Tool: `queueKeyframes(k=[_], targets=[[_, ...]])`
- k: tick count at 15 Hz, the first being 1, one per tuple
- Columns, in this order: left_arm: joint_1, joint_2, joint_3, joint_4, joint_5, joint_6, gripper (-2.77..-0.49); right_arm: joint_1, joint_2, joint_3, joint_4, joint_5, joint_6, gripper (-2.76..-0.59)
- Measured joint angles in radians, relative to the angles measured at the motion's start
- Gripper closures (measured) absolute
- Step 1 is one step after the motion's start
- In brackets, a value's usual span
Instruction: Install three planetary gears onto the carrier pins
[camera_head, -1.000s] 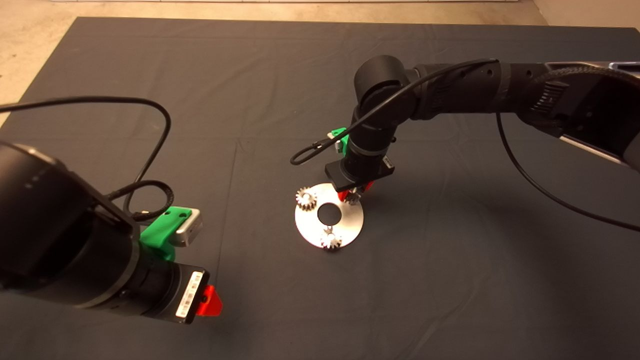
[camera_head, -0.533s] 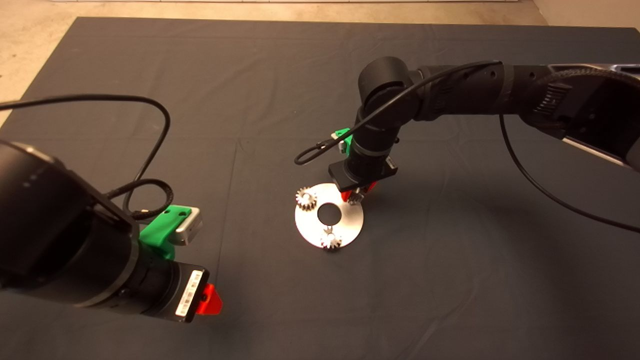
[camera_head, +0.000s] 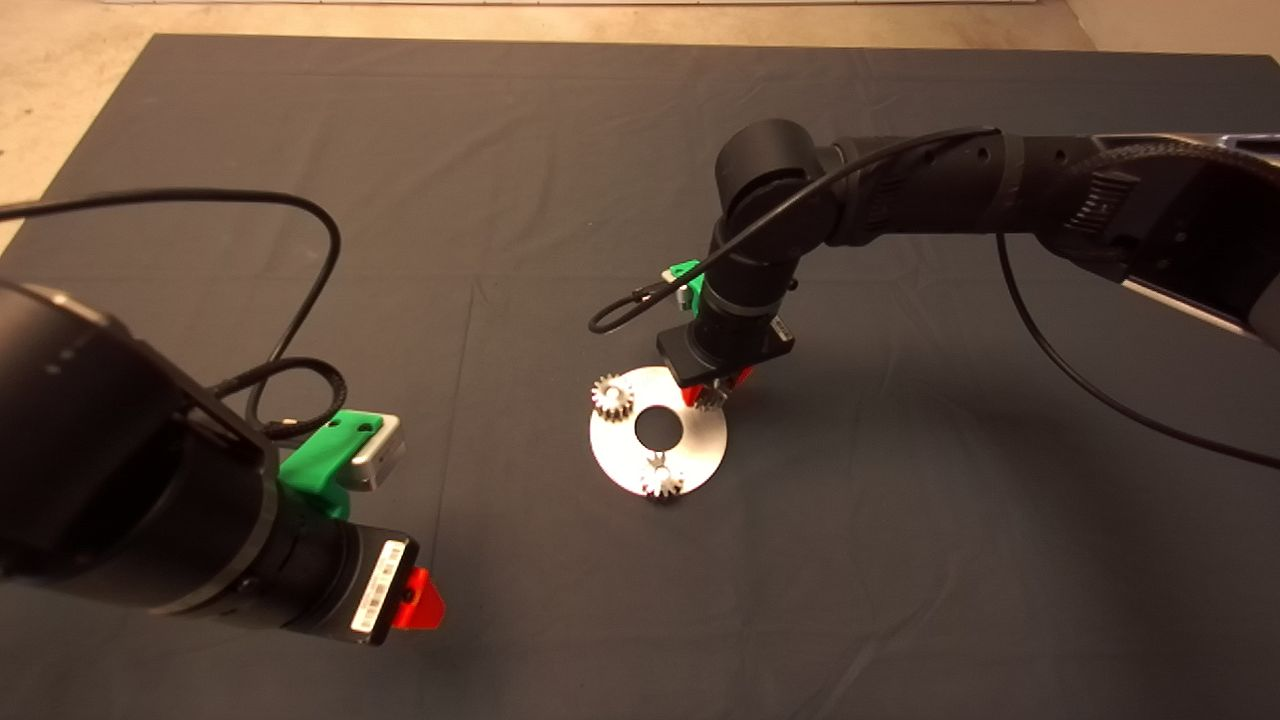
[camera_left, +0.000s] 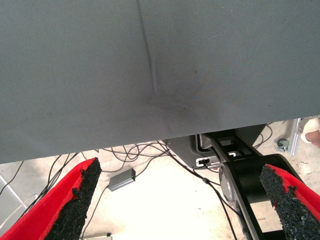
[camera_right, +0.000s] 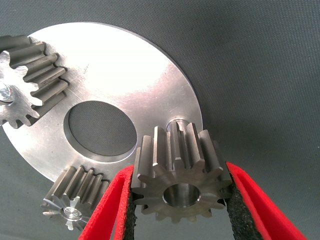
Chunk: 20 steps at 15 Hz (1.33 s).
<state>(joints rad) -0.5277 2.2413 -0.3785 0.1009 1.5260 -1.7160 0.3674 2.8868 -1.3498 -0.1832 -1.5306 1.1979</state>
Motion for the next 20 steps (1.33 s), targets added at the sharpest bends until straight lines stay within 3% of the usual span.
queueKeyframes(k=[9, 20], targets=[[0.000, 0.000, 0.000, 0.000, 0.000, 0.000, -2.33, -0.022, 0.000, 0.000, -0.029, -0.003, 0.000, -1.05], [-0.011, 0.000, 0.000, -0.002, 0.000, 0.000, -2.33, -0.022, 0.000, 0.000, -0.037, -0.003, 0.000, -1.06]])
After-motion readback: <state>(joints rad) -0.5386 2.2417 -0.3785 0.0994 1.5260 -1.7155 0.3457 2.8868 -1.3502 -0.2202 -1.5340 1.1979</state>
